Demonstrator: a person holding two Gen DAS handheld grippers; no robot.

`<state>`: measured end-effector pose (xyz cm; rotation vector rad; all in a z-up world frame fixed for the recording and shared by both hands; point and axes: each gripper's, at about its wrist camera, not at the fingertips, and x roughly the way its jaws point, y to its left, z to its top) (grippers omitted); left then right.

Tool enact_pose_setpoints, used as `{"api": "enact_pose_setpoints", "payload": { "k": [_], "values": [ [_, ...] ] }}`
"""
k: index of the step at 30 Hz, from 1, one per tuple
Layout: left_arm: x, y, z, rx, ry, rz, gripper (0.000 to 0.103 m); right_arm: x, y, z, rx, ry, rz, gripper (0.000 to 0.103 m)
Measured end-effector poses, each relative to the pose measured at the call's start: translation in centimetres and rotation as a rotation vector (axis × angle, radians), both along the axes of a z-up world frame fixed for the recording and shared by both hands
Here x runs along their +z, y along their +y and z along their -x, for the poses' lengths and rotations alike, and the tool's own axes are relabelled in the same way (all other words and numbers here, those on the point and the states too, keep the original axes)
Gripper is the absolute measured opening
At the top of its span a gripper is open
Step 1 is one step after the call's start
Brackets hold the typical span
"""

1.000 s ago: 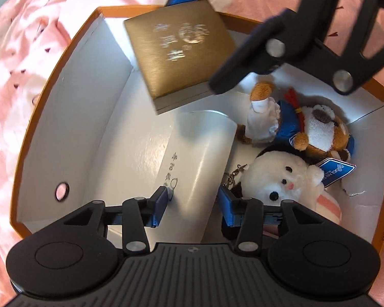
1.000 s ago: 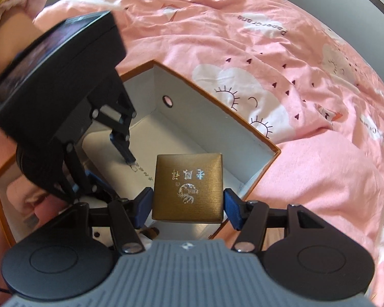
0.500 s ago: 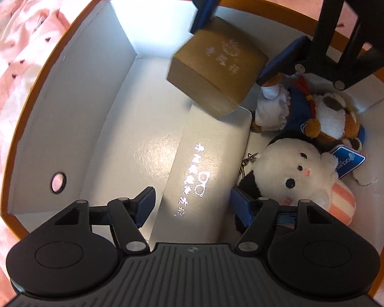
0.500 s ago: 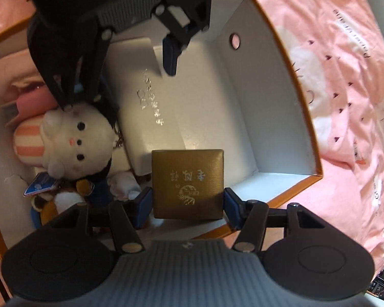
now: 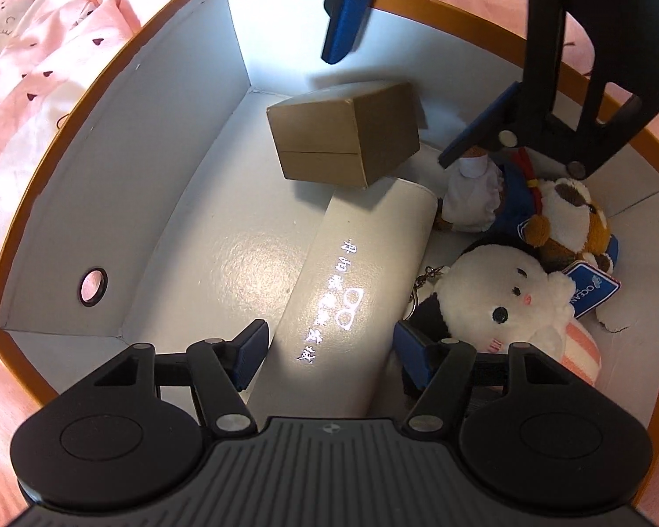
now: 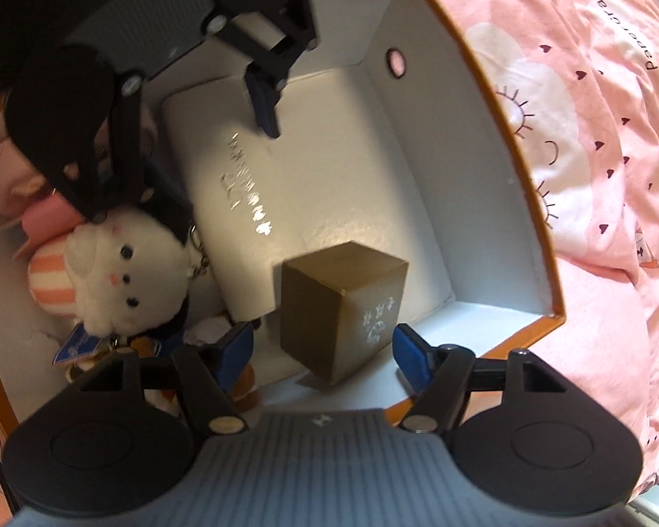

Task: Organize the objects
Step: 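Lower the cream box and gold box into the orange box and release, then push the gold box against the orange box wall with the right tool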

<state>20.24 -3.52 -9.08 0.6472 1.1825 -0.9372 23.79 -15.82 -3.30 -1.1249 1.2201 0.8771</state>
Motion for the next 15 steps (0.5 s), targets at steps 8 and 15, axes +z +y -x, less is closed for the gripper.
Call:
{"api": "enact_pose_setpoints", "payload": {
  "k": [8, 15],
  "values": [
    [1.1, 2.1, -0.5, 0.046, 0.017, 0.044, 0.07, 0.5, 1.3, -1.4, -0.054, 0.007, -0.07, 0.071],
    [2.0, 4.1, -0.9, 0.082, 0.011, 0.084, 0.07, -0.6, 1.4, -1.9, -0.07, -0.057, -0.064, 0.071]
  ]
}}
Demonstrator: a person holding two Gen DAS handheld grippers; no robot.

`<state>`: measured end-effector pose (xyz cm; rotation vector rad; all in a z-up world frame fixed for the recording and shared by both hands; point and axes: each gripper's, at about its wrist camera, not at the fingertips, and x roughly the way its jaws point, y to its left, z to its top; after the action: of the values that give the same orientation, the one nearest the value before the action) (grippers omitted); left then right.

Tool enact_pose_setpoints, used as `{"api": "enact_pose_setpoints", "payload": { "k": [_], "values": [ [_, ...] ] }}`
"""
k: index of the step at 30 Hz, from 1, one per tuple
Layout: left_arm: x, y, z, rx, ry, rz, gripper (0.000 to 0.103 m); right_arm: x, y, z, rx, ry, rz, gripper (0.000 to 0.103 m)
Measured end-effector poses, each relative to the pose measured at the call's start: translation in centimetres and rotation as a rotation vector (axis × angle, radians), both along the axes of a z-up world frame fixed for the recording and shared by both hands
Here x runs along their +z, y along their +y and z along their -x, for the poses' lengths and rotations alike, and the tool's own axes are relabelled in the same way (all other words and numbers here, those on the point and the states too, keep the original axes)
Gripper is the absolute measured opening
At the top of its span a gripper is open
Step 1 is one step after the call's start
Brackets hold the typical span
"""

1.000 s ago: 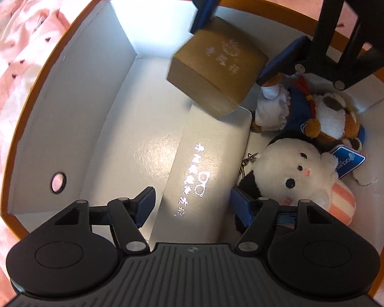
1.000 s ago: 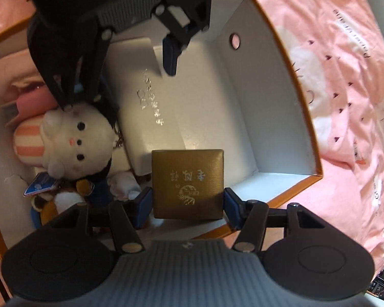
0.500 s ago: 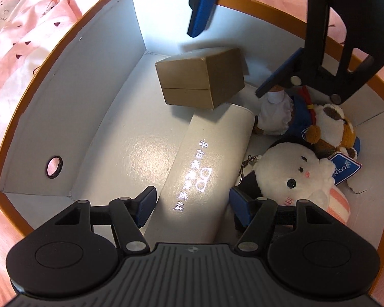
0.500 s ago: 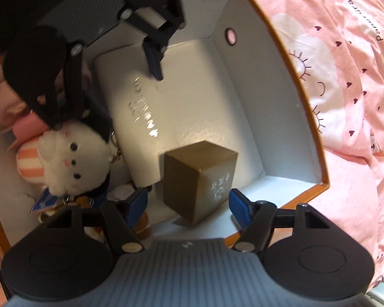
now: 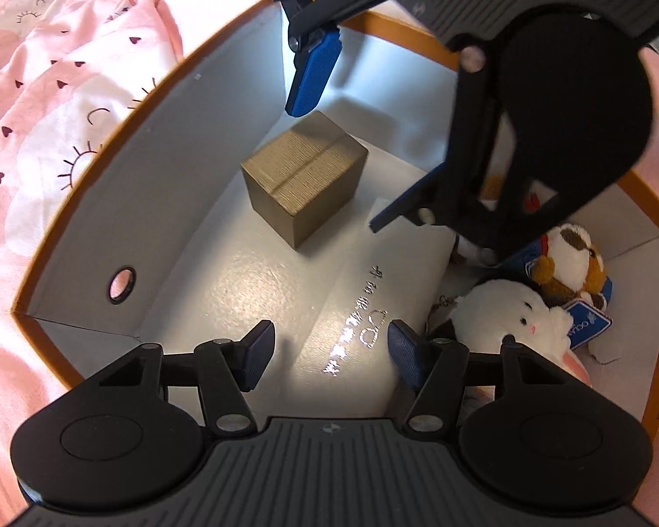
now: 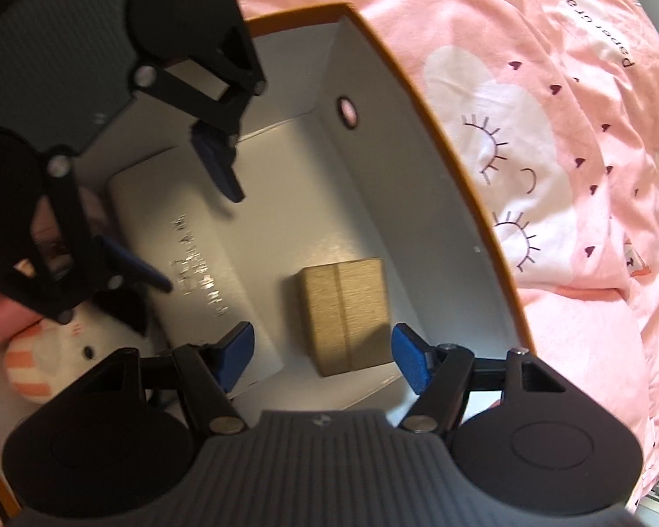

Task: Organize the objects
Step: 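Push the gold box against the orange box wall with the right tool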

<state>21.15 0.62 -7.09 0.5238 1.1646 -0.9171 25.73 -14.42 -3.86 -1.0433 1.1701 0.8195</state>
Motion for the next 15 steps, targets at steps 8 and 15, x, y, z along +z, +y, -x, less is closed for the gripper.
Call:
{"api": "enact_pose_setpoints", "payload": {
  "k": [8, 15],
  "values": [
    [0.2, 1.0, -0.1, 0.01, 0.013, 0.006, 0.068, -1.0, -0.9, -2.0, -0.138, 0.014, -0.04, 0.05],
    [1.5, 2.4, 0.5, 0.021, -0.011, 0.024, 0.059, 0.9, -2.7, -1.4, -0.392, 0.003, -0.052, 0.049]
  ]
}}
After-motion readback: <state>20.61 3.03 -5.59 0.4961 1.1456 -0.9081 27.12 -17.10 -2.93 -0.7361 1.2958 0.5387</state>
